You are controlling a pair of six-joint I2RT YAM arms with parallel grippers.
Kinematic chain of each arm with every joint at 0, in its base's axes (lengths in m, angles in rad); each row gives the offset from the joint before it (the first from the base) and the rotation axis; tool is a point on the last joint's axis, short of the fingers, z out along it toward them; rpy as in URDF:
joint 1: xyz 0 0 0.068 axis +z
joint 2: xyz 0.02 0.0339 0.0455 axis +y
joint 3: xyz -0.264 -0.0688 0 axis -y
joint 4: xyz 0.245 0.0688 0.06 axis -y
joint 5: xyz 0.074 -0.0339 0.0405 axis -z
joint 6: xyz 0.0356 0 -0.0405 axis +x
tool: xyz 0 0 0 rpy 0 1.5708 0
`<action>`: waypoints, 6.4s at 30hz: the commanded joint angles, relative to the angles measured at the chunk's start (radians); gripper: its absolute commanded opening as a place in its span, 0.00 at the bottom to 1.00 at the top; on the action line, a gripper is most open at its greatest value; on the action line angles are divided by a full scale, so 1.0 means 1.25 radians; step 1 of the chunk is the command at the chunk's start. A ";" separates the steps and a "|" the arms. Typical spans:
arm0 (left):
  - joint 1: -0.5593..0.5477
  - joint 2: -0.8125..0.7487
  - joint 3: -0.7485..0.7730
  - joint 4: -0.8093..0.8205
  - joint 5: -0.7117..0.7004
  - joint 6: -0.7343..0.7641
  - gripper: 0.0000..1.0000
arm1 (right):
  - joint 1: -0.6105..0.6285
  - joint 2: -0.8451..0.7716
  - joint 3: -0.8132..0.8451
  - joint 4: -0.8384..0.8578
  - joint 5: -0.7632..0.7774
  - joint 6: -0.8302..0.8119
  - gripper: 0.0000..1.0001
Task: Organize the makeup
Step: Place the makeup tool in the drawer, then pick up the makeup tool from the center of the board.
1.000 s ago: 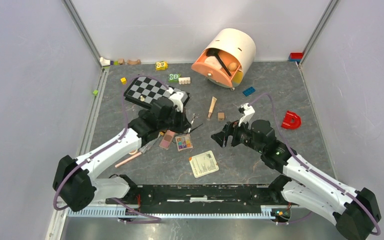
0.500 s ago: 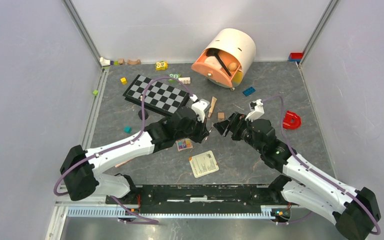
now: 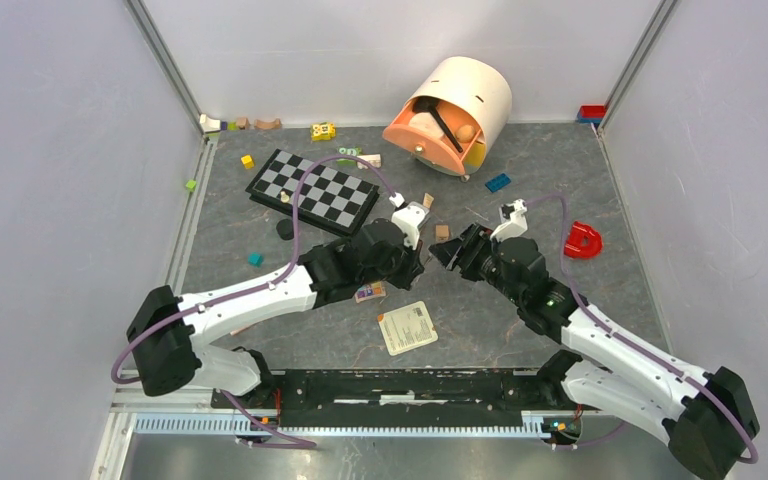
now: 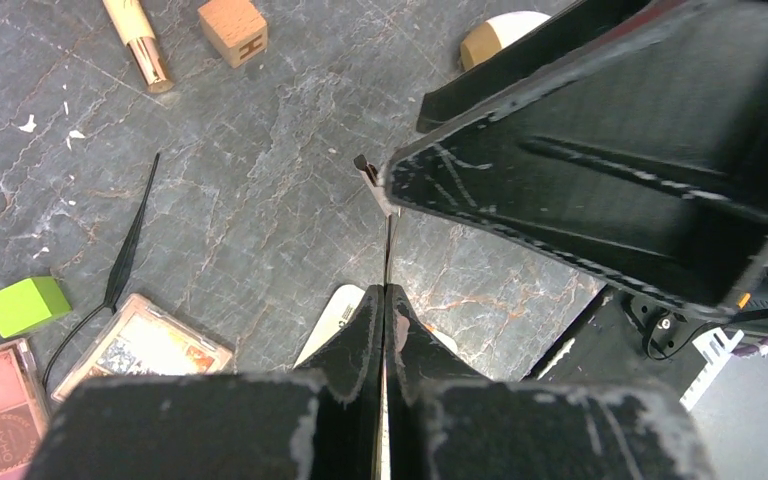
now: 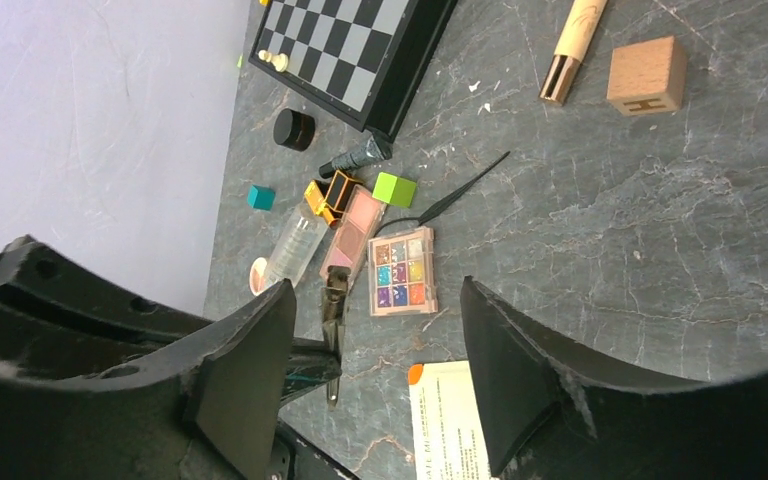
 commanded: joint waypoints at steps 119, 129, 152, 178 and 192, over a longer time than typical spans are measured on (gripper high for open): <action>0.278 -0.240 -0.038 -0.435 -0.338 -0.128 0.87 | -0.130 0.302 0.564 -0.029 -0.004 -0.744 0.54; 0.280 -0.367 -0.061 -0.619 -0.396 -0.370 1.00 | -0.130 0.158 0.236 -0.041 -0.117 -0.576 0.50; 0.638 -0.348 -0.289 -0.441 -0.216 -0.381 1.00 | -0.129 0.146 0.087 -0.085 -0.244 -0.598 0.54; 0.697 -0.235 -0.273 -0.634 -0.339 -0.687 1.00 | -0.130 0.149 0.099 -0.106 -0.261 -0.584 0.57; 0.698 -0.405 -0.242 -0.851 -0.359 -1.176 1.00 | -0.130 0.165 0.113 -0.112 -0.271 -0.582 0.57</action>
